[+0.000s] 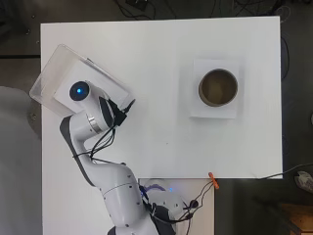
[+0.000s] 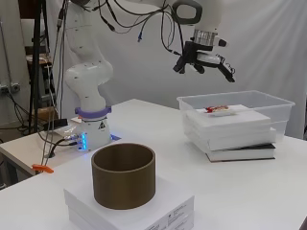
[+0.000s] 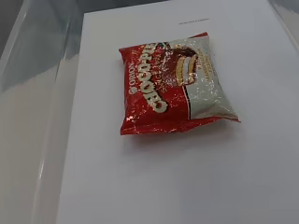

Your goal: Teleoperate dual arm-hand system to remove items from a box

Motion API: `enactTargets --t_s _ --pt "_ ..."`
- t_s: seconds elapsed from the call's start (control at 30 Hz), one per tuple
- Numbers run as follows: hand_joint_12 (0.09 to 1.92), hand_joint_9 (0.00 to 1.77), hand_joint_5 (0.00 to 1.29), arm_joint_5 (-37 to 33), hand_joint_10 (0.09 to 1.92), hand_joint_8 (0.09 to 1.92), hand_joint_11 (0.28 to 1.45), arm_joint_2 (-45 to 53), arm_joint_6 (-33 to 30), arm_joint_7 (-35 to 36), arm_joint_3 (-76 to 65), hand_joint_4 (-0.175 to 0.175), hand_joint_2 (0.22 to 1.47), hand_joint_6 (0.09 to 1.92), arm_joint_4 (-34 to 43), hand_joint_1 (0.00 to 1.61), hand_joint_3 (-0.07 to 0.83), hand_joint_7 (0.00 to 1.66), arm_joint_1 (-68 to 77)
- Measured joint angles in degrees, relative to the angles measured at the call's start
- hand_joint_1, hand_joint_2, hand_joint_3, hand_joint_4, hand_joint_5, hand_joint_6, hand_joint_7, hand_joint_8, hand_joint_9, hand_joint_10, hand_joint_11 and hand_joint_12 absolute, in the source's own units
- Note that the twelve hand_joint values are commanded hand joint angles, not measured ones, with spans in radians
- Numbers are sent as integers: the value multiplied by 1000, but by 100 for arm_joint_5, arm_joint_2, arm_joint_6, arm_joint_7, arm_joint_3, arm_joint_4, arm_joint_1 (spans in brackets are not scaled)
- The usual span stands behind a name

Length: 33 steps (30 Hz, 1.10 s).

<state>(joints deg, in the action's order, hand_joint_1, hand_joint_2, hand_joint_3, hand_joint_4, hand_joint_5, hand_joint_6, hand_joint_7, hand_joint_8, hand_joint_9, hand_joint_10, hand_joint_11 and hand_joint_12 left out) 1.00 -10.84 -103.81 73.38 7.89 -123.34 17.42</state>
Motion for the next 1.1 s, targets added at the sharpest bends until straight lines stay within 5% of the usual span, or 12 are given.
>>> enactTargets --t_s 0.4,0.6,0.67,0.7,0.73,0.77,0.8,0.87,0.97,1.0,1.07,1.1 --pt "87 572 355 237 87 87 508 1234 -125 -10 484 42 903 87 535 219 0 481 -292" --pt "87 395 117 781 87 87 462 1787 30 -676 776 20 819 87 725 240 -14 269 -150" --pt "87 482 201 880 87 87 486 1785 111 -952 822 6 826 87 691 269 -3 376 -130" --pt "87 546 416 924 87 87 507 1743 120 -1031 839 57 916 87 632 413 9 489 -122" --pt "87 714 598 996 87 87 572 1699 132 -1121 863 108 1035 493 567 628 -8 661 -109" --pt "299 938 775 1062 563 414 699 1681 168 -1244 878 139 1067 714 528 807 14 768 -97" --pt "870 1148 829 1095 1136 1025 812 1689 238 -1403 878 132 1110 917 530 903 17 928 -90" --pt "1599 1414 837 1079 1718 1697 967 1730 411 -1839 887 96 1165 1130 657 980 8 1168 -93" --pt "1838 1518 836 754 1901 1916 1054 1434 412 -2254 1368 64 1185 1194 859 1009 2 1286 -564" --pt "1847 1530 826 675 1912 1920 1077 1196 375 -2186 1796 105 1189 1209 828 976 2 1313 -991" --pt "1858 1525 806 705 1919 1920 1085 726 375 -1960 2956 156 1046 1086 728 445 -10 1327 -2151" --pt "1862 1523 792 738 1920 1920 1085 553 386 -1845 3589 166 1017 991 709 307 -6 1327 -2785"
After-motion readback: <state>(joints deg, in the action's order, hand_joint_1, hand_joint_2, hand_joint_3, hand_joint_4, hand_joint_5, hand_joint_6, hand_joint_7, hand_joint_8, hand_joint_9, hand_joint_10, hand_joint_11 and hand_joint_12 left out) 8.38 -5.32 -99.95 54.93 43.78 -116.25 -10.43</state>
